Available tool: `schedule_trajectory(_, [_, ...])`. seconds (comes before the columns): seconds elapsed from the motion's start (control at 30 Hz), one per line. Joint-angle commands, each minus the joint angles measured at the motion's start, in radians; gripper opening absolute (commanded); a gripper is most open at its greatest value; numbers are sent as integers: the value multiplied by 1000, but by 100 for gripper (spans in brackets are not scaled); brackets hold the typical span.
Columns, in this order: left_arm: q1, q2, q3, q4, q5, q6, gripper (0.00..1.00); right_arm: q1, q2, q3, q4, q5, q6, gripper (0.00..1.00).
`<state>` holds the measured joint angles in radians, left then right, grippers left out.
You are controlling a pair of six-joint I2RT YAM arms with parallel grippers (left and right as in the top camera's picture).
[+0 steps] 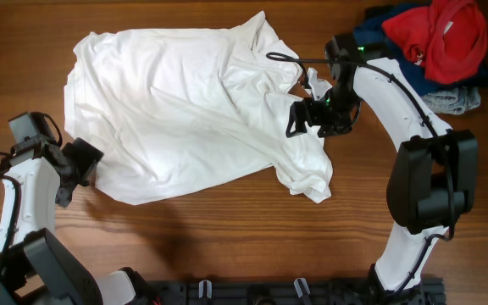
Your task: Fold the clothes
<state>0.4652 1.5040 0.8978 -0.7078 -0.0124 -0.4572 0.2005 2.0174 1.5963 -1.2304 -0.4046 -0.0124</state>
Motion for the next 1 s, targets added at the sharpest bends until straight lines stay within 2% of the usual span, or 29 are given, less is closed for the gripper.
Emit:
schedule_trajectory(0.0, [9, 42, -14, 59, 121, 8, 63, 5, -21, 19, 12, -34, -13, 87])
schedule_trajectory(0.1, [8, 94, -14, 62, 161, 8, 39, 5, -21, 19, 11, -34, -14, 87])
schedule_trajectory(0.17, [8, 135, -15, 58, 162, 8, 31, 5, -21, 19, 12, -34, -14, 87])
schedule_trajectory(0.3, [8, 221, -15, 63, 162, 8, 21, 5, -21, 19, 12, -34, -14, 87])
schedule_trajectory(0.37, [8, 245, -15, 69, 168, 8, 7, 5, -21, 19, 11, -34, -14, 87])
schedule_trajectory(0.4, [8, 250, -15, 69, 181, 8, 4, 5, -21, 19, 11, -34, -14, 87])
schedule_trajectory(0.5, [8, 250, -15, 75, 240, 9, 4, 5, -21, 19, 11, -34, -14, 87])
schedule_trajectory(0.67, [-17, 248, -13, 96, 368, 87, 4, 5, -21, 19, 15, -34, -14, 86])
schedule_trajectory(0.77, [-31, 210, 0, 86, 368, 91, 4, 5, -21, 19, 15, -34, -14, 87])
schedule_trajectory(0.97, [5, -34, 12, -32, 301, 113, 4, 5, -21, 19, 16, -34, -14, 87])
